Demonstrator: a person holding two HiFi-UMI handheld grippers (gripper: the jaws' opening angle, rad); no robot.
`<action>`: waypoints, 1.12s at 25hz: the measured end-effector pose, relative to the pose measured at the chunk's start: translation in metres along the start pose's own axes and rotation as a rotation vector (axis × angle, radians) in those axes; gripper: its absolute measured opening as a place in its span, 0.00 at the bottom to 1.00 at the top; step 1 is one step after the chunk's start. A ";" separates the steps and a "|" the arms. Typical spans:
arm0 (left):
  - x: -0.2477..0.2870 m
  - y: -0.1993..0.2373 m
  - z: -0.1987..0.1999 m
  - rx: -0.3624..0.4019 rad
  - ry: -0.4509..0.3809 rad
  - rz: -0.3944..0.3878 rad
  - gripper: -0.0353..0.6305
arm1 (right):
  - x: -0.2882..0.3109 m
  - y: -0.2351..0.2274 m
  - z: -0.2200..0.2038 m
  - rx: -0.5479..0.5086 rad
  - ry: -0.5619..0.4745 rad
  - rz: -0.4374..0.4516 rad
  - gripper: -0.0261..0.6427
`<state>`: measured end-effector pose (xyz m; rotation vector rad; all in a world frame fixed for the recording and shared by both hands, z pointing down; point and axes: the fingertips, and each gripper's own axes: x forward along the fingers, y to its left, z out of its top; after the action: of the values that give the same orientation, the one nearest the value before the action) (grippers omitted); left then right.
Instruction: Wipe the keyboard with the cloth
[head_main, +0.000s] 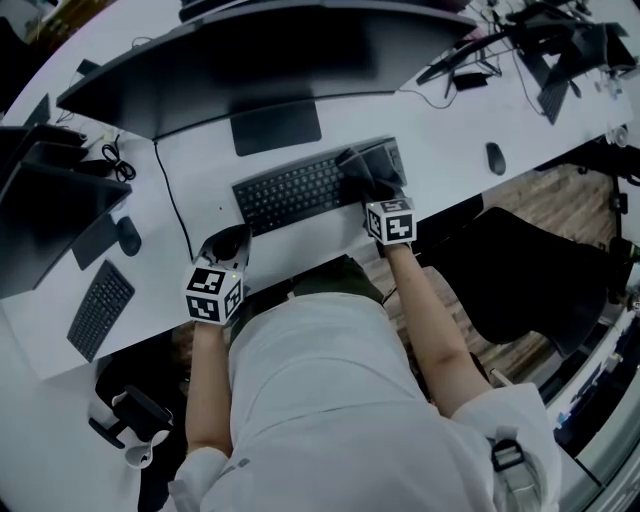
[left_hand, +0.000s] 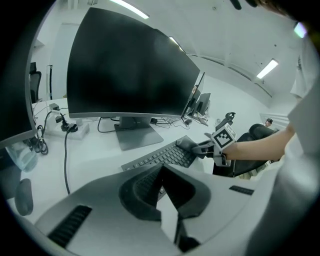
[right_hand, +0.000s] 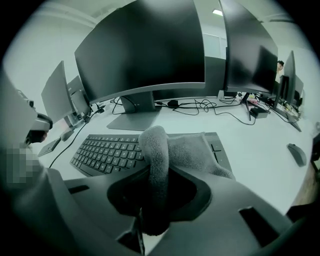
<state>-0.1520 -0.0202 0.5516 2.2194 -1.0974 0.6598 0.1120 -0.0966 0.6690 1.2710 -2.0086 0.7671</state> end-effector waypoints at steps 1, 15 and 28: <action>-0.003 0.005 -0.001 -0.001 -0.001 -0.001 0.06 | 0.001 0.005 0.000 -0.005 0.000 -0.002 0.18; -0.038 0.055 -0.028 -0.010 -0.002 -0.024 0.06 | 0.019 0.089 0.004 -0.051 0.006 0.001 0.18; -0.060 0.079 -0.048 -0.030 -0.018 -0.034 0.06 | 0.034 0.182 0.008 -0.159 0.025 0.084 0.18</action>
<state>-0.2577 0.0058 0.5689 2.2178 -1.0696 0.6068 -0.0683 -0.0550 0.6654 1.0871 -2.0693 0.6450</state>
